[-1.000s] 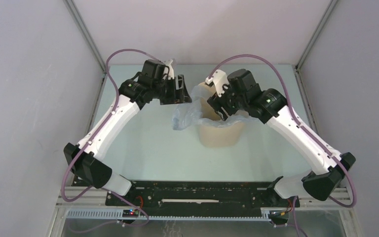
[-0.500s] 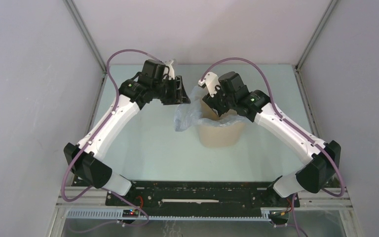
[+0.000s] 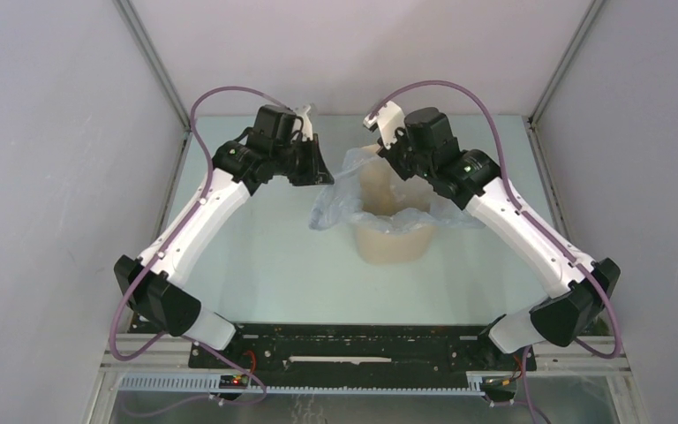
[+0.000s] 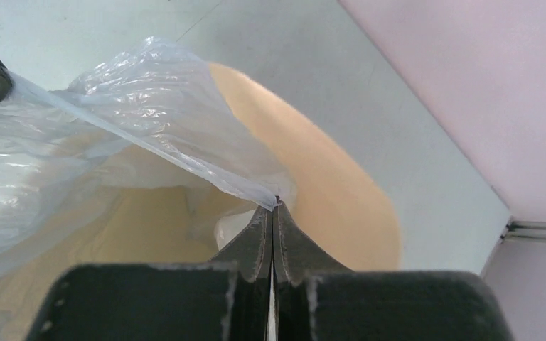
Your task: Put the trash bags into the trash bin
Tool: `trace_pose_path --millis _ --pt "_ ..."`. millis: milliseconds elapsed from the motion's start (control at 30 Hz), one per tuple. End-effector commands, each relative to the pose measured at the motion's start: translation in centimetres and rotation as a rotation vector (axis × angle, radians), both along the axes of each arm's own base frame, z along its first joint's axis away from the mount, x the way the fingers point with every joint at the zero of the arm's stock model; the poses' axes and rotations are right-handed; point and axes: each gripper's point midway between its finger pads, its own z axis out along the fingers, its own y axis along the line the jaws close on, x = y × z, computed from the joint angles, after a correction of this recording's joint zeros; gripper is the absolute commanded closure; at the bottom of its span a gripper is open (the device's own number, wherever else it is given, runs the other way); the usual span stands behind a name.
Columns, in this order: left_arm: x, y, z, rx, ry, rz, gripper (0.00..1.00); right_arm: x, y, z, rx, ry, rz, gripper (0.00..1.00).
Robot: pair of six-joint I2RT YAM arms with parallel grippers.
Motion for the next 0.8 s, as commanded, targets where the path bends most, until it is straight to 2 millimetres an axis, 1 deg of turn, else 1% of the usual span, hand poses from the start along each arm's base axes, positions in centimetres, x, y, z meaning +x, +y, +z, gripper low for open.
trace_pose_path --millis 0,67,100,133,167,200,233,300,433,467,533,567,667,767 --pt "1.8 -0.1 3.4 -0.019 -0.11 0.034 1.0 1.9 -1.3 2.4 -0.044 -0.088 -0.05 1.0" --pt "2.4 0.2 4.0 -0.012 -0.133 0.062 1.0 2.7 -1.5 2.7 -0.037 -0.103 -0.073 1.0" --pt "2.7 0.4 4.3 -0.007 -0.145 0.079 1.0 3.2 -1.6 2.5 -0.034 -0.104 -0.092 1.0" --pt "3.0 0.5 4.7 -0.006 -0.158 0.092 1.0 3.5 -1.9 2.5 -0.029 -0.103 -0.118 0.95" --pt "3.3 0.6 5.0 -0.005 -0.171 0.102 1.0 3.8 -2.1 2.5 -0.022 -0.097 -0.146 0.82" --pt "3.5 0.6 5.5 -0.009 -0.184 0.108 1.0 3.7 -2.4 2.5 -0.013 -0.086 -0.173 0.66" --pt "3.7 0.5 6.0 -0.017 -0.196 0.108 1.0 3.5 -2.7 2.8 0.001 -0.077 -0.198 0.53" --pt "3.7 0.3 6.6 -0.031 -0.21 0.102 1.0 2.5 -3.4 3.5 0.05 -0.053 -0.244 0.41" --pt "3.3 0.3 6.5 -0.045 -0.206 0.098 1.0 0.1 -5.3 5.1 0.174 0.026 -0.305 0.28" --pt "3.2 0.3 6.4 -0.048 -0.205 0.099 1.0 -0.4 -6.4 5.2 0.199 0.057 -0.323 0.18" --pt "3.1 0.3 6.4 -0.058 -0.203 0.101 1.0 -1.2 -7.7 5.6 0.254 0.091 -0.345 0.03" --pt "3.0 0.2 6.5 -0.063 -0.202 0.1 1.0 -1.5 -8.6 5.8 0.271 0.094 -0.363 0.01" --pt "2.9 0.0 6.7 -0.079 -0.201 0.093 1.0 -1.9 -10.9 4.6 0.263 0.106 -0.414 0.0" --pt "2.9 0.0 6.8 -0.079 -0.204 0.095 1.0 -2.8 -12.0 4.0 0.252 0.116 -0.408 0.01"
